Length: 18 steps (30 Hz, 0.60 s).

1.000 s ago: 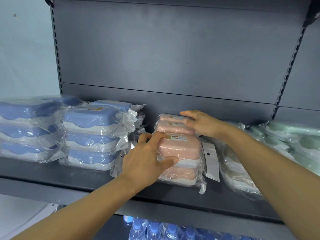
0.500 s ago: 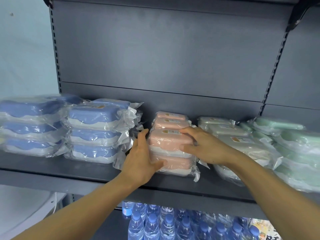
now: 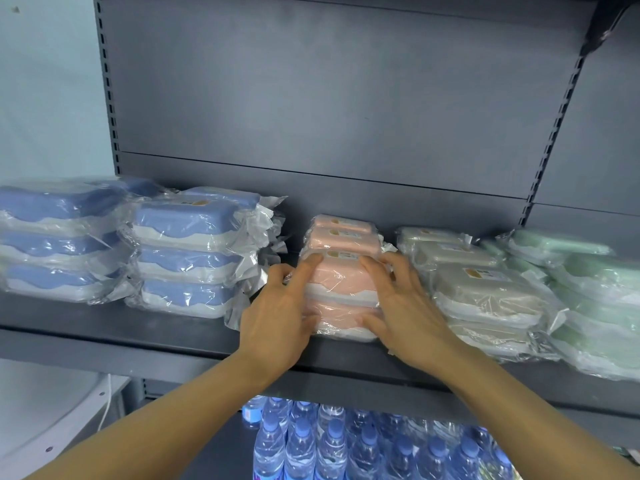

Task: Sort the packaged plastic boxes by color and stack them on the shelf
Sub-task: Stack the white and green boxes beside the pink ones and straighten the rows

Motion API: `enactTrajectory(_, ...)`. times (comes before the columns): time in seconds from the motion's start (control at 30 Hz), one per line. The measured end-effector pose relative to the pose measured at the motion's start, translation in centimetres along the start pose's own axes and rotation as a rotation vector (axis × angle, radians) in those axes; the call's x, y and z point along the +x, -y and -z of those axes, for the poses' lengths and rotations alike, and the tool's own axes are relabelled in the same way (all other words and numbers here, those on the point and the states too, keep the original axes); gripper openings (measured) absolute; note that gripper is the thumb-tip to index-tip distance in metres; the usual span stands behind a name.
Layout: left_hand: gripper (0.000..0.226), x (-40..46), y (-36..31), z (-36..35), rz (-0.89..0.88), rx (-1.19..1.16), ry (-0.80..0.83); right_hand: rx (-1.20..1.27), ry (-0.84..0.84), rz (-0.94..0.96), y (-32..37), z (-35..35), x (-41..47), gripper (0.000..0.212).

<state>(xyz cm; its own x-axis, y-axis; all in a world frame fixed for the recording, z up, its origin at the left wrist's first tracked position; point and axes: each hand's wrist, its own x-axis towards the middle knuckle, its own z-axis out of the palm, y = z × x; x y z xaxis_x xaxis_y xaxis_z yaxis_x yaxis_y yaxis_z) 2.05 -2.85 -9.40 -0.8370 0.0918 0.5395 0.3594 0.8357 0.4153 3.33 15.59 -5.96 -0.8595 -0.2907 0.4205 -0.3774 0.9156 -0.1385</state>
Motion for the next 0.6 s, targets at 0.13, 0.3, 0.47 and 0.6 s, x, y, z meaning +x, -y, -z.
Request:
enactTrajectory(0.13,0.082,0.7,0.1,-0.3,0.002,0.044,-0.006,0.011,-0.005,-0.002,-0.6,-0.6,0.7,0.082)
enactTrajectory(0.3,0.082,1.5,0.2,-0.8,-0.001,0.043,0.003,-0.028,-0.002,0.004,-1.2,-0.8,1.4,0.082)
enactTrajectory(0.47,0.091,2.1,0.0,-0.7,-0.192,0.289,-0.126,-0.062,0.037,0.025,-1.3,-0.3,1.9,0.081)
enactTrajectory(0.6,0.097,2.6,0.2,-0.7,-0.308,0.368,-0.120,0.056,0.103,0.010,-1.9,1.6,2.7,0.057)
